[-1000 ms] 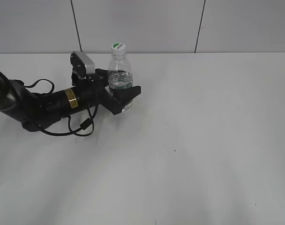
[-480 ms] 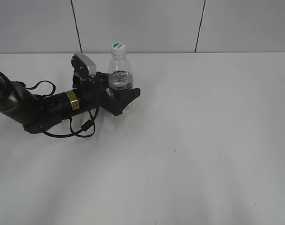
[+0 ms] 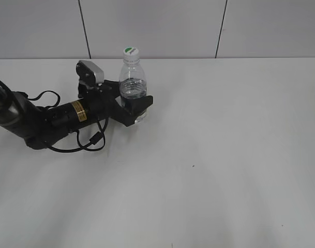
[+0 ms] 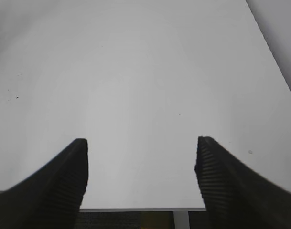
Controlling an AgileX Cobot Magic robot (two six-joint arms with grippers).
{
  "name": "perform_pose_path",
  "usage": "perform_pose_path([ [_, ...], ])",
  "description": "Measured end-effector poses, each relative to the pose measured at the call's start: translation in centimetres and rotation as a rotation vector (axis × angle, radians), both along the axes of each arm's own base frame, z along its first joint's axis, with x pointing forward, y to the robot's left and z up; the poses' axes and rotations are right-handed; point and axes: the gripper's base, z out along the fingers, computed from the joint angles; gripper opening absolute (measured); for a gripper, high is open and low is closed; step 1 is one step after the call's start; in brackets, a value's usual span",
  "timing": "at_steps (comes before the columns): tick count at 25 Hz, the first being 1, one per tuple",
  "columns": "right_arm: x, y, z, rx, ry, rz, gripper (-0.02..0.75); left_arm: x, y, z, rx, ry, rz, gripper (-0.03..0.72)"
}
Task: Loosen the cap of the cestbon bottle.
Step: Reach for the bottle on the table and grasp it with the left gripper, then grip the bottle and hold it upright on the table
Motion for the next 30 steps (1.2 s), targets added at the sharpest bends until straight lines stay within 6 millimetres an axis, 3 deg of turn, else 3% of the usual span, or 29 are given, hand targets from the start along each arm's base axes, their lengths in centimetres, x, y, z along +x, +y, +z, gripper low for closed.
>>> perform_pose_path([
  [6,0.0,0.0,0.0,0.0,0.0,0.0,0.536,0.08,0.05,0.04,-0.006,0.001,0.011,0.552],
  [12,0.0,0.0,0.0,0.0,0.0,0.0,0.536,0.11,0.04,0.06,-0.009,0.001,0.016,0.402],
  [30,0.0,0.0,0.0,0.0,0.0,0.0,0.536,-0.18,0.15,-0.03,0.0,-0.012,-0.031,0.402],
])
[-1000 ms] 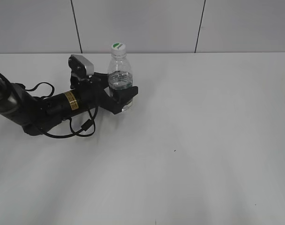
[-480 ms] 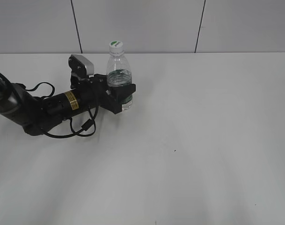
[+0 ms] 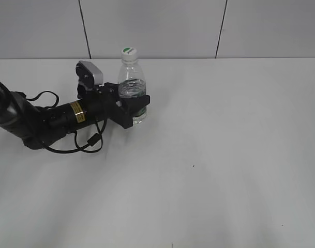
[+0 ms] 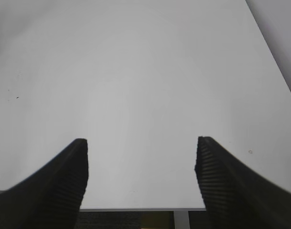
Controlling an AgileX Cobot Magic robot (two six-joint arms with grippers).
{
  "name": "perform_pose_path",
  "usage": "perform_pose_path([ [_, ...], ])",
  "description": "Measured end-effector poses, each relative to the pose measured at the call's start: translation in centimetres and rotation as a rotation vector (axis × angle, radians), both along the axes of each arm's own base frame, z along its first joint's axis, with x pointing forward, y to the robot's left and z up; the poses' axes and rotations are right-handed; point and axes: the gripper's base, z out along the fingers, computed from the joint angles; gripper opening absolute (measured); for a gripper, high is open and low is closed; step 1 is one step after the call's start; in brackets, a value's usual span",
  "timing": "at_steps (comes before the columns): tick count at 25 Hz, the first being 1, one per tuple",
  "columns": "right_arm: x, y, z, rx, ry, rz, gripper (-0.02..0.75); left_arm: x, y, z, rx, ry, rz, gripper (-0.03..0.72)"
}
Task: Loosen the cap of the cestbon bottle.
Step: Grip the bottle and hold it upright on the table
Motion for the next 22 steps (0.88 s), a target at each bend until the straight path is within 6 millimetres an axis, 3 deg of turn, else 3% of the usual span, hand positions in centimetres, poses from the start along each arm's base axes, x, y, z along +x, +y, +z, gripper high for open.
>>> perform_pose_path([
  [6,0.0,0.0,0.0,0.0,0.0,0.0,0.536,-0.8,-0.2,0.1,0.035,-0.021,-0.102,0.402],
  [16,0.0,0.0,0.0,0.0,0.0,0.0,0.536,-3.6,0.0,3.0,0.088,-0.026,-0.176,0.402],
  [22,0.0,0.0,0.0,0.0,0.0,0.0,0.536,-5.6,-0.1,2.8,0.115,0.008,-0.226,0.402],
])
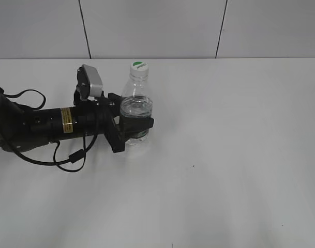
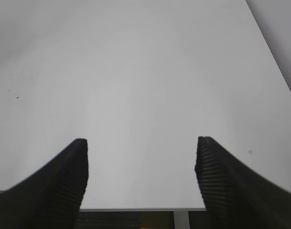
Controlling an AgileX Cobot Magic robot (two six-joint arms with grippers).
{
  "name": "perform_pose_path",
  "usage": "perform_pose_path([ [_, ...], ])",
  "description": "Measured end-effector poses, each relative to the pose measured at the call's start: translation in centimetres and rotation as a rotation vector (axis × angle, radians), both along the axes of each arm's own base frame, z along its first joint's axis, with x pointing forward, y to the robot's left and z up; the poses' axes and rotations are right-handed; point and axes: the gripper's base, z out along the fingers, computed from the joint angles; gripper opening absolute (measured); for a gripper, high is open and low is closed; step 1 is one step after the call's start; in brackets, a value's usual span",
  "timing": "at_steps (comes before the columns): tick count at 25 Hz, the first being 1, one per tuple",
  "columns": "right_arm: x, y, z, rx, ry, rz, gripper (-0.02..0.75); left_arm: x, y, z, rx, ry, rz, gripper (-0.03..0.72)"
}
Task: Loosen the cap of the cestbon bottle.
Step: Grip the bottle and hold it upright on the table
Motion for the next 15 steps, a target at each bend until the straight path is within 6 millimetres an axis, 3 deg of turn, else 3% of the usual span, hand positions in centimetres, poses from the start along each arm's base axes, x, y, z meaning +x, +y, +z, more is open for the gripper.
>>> perform_pose_path([
  [9,0.0,0.0,0.0,0.0,0.0,0.0,0.536,-2.4,-3.8,0.0,0.004,-0.003,-0.122,0.402],
  [15,0.0,0.0,0.0,0.0,0.0,0.0,0.536,-2.7,-4.5,0.0,-0.001,-0.002,-0.128,0.402],
])
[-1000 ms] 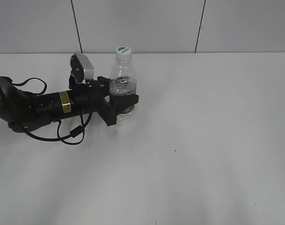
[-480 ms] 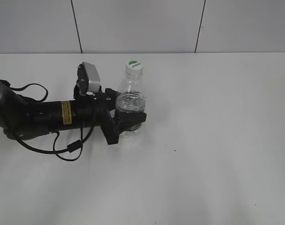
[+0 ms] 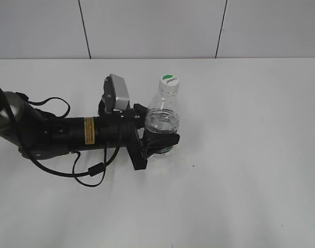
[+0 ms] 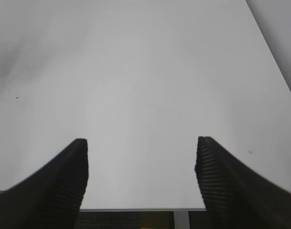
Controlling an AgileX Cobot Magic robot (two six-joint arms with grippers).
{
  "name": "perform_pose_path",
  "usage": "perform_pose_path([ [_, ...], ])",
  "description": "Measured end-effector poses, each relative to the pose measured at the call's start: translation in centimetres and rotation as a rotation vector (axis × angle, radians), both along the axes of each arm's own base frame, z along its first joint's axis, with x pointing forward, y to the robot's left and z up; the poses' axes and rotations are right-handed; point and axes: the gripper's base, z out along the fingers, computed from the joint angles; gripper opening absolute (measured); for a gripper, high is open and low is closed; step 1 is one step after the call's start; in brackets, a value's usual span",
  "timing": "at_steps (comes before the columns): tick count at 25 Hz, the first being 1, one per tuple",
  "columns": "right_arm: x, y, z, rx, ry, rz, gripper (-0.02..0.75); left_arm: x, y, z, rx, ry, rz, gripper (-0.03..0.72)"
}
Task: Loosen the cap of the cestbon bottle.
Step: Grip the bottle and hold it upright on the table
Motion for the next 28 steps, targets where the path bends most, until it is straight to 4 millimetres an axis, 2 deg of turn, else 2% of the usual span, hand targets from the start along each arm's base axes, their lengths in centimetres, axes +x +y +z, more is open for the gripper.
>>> perform_pose_path([
  [10,0.0,0.0,0.0,0.0,0.0,0.0,0.536,-0.2,-1.1,0.2,-0.026,0.012,0.032,0.402],
  [22,0.0,0.0,0.0,0.0,0.0,0.0,0.536,0.7,-1.5,-2.0,-0.017,0.036,0.038,0.402],
  [28,0.0,0.0,0.0,0.0,0.0,0.0,0.536,0.7,-1.5,-2.1,-0.027,0.037,0.036,0.402],
])
